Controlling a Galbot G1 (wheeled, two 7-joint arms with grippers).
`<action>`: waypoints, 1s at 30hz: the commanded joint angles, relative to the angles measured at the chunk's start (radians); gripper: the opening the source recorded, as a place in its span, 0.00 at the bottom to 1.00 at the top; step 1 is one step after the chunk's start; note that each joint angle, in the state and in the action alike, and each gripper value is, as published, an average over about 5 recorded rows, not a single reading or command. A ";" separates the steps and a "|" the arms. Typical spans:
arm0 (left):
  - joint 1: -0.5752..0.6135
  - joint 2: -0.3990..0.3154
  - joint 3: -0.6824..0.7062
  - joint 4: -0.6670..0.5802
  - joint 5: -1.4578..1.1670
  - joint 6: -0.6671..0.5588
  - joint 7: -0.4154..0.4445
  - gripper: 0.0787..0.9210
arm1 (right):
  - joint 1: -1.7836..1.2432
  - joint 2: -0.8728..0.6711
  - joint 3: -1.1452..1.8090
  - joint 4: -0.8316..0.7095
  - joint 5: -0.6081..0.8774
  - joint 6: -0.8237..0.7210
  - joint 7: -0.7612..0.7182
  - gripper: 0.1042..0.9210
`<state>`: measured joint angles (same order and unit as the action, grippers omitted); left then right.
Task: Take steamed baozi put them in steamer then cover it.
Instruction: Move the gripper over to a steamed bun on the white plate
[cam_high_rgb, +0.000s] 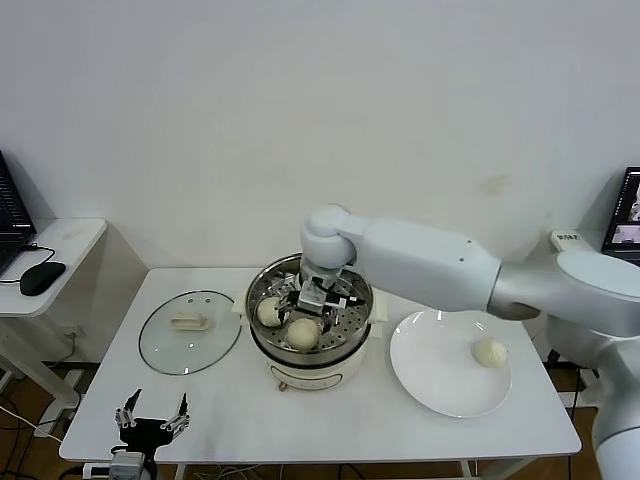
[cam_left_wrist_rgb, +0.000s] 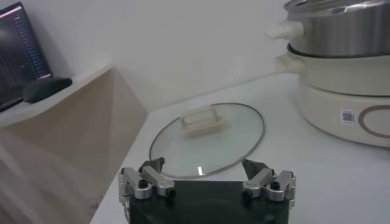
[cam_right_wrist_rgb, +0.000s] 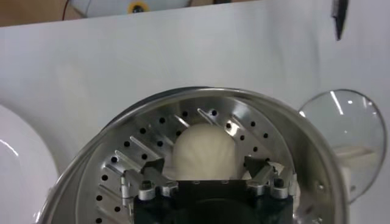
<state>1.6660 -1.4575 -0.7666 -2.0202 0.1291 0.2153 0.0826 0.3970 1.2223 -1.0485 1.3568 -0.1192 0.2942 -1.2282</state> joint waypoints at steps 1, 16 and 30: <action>0.002 0.006 0.006 -0.012 0.000 0.003 0.009 0.88 | 0.151 -0.193 0.037 0.058 0.314 -0.286 0.020 0.88; -0.002 0.033 0.015 -0.025 -0.048 0.006 0.032 0.88 | 0.056 -0.544 0.165 0.070 0.297 -0.712 -0.070 0.88; 0.017 0.047 0.011 -0.023 -0.047 0.016 0.035 0.88 | -0.336 -0.683 0.433 0.034 -0.071 -0.579 -0.109 0.88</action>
<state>1.6793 -1.4119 -0.7544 -2.0448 0.0853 0.2299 0.1138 0.2978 0.6552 -0.7817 1.4227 0.0154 -0.3059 -1.3114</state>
